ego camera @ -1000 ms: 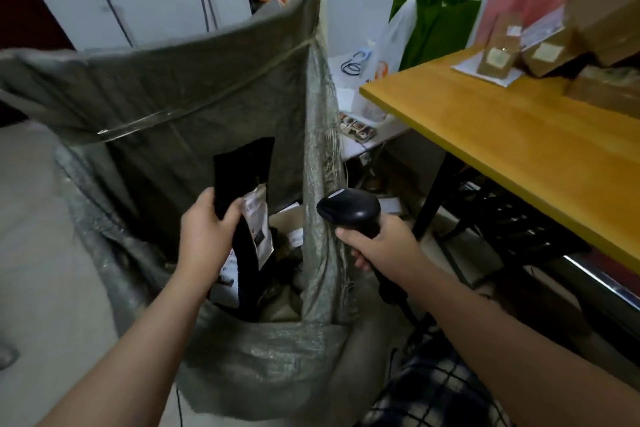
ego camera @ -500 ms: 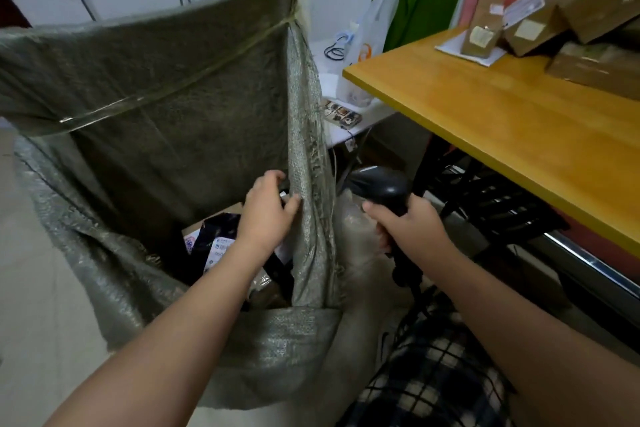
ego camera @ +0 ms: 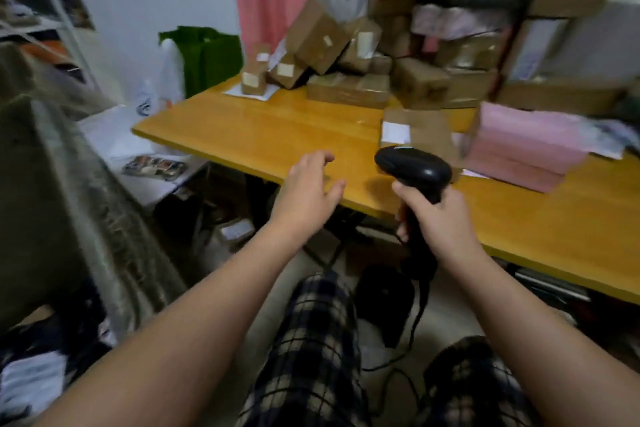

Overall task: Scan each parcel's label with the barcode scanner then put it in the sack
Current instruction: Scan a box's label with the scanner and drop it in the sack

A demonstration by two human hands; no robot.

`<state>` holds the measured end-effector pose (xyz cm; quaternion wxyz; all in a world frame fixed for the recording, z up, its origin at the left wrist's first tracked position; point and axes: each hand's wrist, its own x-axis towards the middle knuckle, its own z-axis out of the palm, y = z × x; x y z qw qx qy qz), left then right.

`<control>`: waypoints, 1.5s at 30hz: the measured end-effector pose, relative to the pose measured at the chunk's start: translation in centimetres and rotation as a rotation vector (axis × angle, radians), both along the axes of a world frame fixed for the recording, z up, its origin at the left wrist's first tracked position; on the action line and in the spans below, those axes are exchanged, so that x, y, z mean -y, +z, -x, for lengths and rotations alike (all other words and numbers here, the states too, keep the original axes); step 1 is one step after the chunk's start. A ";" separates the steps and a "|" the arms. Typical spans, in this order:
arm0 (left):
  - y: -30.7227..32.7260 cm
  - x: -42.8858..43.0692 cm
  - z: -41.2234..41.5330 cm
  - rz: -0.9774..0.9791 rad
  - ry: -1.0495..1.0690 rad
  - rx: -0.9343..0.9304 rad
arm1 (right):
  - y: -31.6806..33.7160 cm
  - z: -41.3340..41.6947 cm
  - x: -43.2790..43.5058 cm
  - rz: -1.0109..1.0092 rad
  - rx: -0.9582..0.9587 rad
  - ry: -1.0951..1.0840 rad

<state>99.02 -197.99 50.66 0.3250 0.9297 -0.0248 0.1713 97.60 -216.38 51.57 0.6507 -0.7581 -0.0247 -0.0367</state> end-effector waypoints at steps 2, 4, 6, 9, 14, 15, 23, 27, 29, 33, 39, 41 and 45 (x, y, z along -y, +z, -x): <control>0.1 3.1 -1.5 -0.057 -0.076 0.002 | 0.5 0.0 3.1 -0.023 0.002 -0.082; -0.2 5.7 -3.0 -0.160 -0.129 -0.008 | 0.7 0.0 5.5 -0.078 0.009 -0.151; -0.3 8.0 -4.6 -0.301 -0.172 -0.016 | 0.6 -0.4 7.1 -0.133 0.006 -0.211; -0.6 10.2 -7.4 -0.518 -0.238 -0.034 | 0.4 -1.0 8.3 -0.247 -0.020 -0.283; -1.2 10.3 -8.6 -0.583 -0.229 -0.080 | -0.8 -2.0 7.9 -0.327 -0.045 -0.273; -1.2 9.8 -8.0 -0.587 -0.227 -0.062 | -1.1 -2.2 7.6 -0.327 -0.051 -0.261; -3.0 3.0 -3.5 -0.753 -0.232 0.242 | -2.6 -2.4 5.5 -0.127 0.046 -0.237; -2.8 1.3 -2.5 -0.733 -0.316 0.434 | -2.8 -1.9 5.7 -0.068 0.122 -0.262; -2.3 0.6 -2.4 -0.727 -0.343 0.482 | -2.8 -1.9 5.7 -0.046 0.139 -0.262; -0.2 0.2 -1.5 -0.229 -0.168 0.298 | -3.0 -1.8 5.5 -0.016 0.164 -0.297; 1.7 -0.9 -2.6 0.449 0.087 0.074 | -2.8 -1.4 4.9 0.119 0.233 -0.303; 1.5 -1.5 -3.1 0.461 0.122 0.007 | -2.4 -1.2 4.3 0.129 0.233 -0.225; 1.0 -2.9 -3.9 0.519 0.089 -0.103 | -2.2 -0.6 2.1 0.166 0.271 -0.078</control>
